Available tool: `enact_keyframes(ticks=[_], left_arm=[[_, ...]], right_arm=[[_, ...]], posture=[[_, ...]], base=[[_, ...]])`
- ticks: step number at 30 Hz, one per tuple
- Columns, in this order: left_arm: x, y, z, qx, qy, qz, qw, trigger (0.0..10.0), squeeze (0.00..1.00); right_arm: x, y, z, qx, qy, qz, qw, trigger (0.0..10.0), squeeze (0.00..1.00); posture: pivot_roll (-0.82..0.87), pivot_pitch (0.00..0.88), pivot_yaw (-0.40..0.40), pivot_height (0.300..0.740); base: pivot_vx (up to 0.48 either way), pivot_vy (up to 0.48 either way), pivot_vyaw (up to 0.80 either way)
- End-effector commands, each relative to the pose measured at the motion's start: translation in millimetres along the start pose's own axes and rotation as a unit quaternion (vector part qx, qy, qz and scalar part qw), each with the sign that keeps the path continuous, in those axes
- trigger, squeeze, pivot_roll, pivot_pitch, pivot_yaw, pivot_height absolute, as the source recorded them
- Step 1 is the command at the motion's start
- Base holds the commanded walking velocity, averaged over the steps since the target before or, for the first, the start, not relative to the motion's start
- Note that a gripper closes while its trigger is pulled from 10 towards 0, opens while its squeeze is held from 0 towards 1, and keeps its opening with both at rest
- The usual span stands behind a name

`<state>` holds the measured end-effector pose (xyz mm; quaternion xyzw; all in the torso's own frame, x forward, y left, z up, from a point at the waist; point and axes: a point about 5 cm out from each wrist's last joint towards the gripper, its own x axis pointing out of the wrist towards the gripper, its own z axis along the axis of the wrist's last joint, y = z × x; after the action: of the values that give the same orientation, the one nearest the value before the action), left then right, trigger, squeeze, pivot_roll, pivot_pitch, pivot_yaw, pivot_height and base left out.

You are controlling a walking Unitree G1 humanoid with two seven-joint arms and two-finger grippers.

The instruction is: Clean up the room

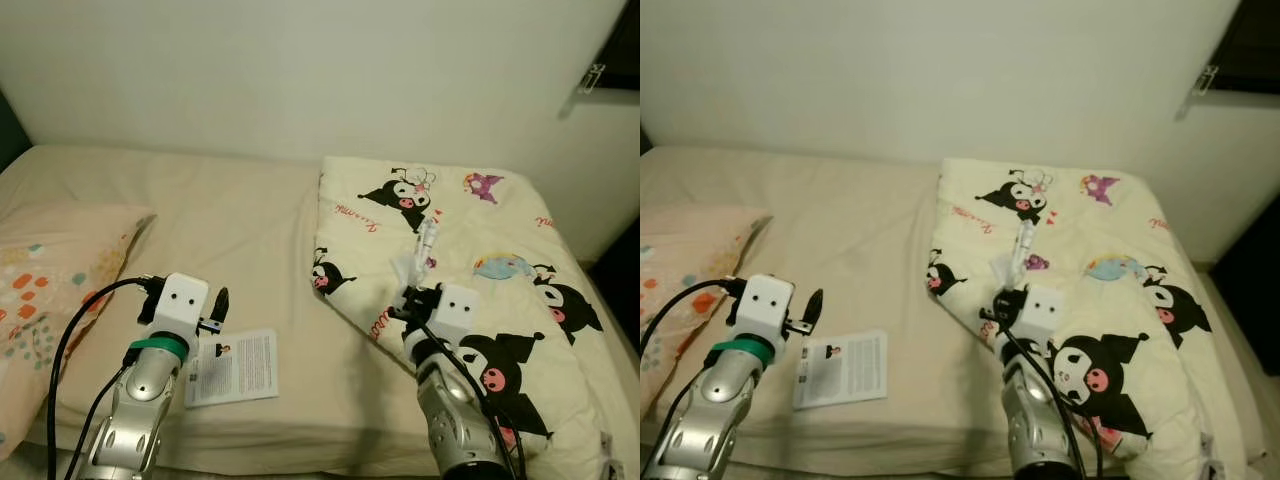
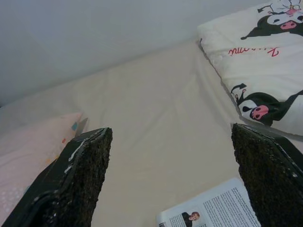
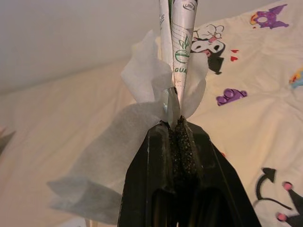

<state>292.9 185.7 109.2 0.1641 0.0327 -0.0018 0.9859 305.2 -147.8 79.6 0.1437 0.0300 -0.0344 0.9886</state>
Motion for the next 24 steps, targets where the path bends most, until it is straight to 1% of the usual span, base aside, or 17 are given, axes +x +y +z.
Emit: enact_keyframes(ticks=[1,2,7,8,10,12,13,16,24], left_arm=[[-1.0,-0.6,-6,0.001,0.011,0.003,1.0,10.0,0.0],[-1.8,-1.0,-7,-0.002,0.013,0.006,1.0,10.0,0.0],[-5.7,-2.7,-11,-0.01,0.019,0.014,1.0,10.0,0.0],[-8.9,-4.4,-12,-0.012,0.021,0.016,1.0,10.0,0.0],[-9.7,-4.6,-13,-0.012,0.021,0.016,1.0,10.0,0.0],[-10.2,-4.5,-13,-0.012,0.021,0.016,1.0,10.0,0.0],[-10.8,-4.2,-13,-0.013,0.022,0.018,1.0,10.0,0.0],[-11.5,-1.7,-15,-0.015,0.023,0.026,0.999,10.0,0.0],[-15.3,-4.2,-17,-0.015,0.026,0.022,0.999,10.0,0.0]], right_arm=[[-1.5,2.4,-1,-0.004,0.002,0.005,1.0,10.0,0.0],[-1.3,3.0,-1,-0.008,0.003,0.009,1.0,10.0,0.0],[-0.2,4.5,-2,-0.017,0.007,0.018,1.0,10.0,0.0],[0.3,5.8,-3,-0.023,0.014,0.025,0.999,10.0,0.0],[0.4,6.2,-4,-0.028,0.019,0.027,0.999,10.0,0.0],[0.5,6.5,-6,-0.025,0.025,0.028,0.999,10.0,0.0],[0.2,6.3,-7,-0.024,0.029,0.028,0.999,10.0,0.0],[-0.7,5.5,-8,-0.023,0.034,0.027,0.999,10.0,0.0],[-3.1,2.8,-11,-0.026,0.039,0.02,0.999,10.0,0.0]], posture=[[0.14,0.0,0.033,0.74],[0.14,0.0,0.018,0.74],[0.14,0.0,0.018,0.74],[0.14,0.0,-0.012,0.74],[0.14,0.0,-0.012,0.74],[0.14,0.0,-0.012,0.74],[0.15,0.0,-0.028,0.74],[0.15,0.0,-0.041,0.74],[0.15,0.0,-0.039,0.74]], base=[[0.0,0.0,0.0],[0.0,0.0,0.0],[0.0,0.0,0.0],[0.0,0.0,0.0],[0.0,0.0,-0.22],[0.0,0.0,-0.8],[0.0,0.0,-0.8],[0.0,0.0,-0.8],[0.0,0.0,-0.8]])
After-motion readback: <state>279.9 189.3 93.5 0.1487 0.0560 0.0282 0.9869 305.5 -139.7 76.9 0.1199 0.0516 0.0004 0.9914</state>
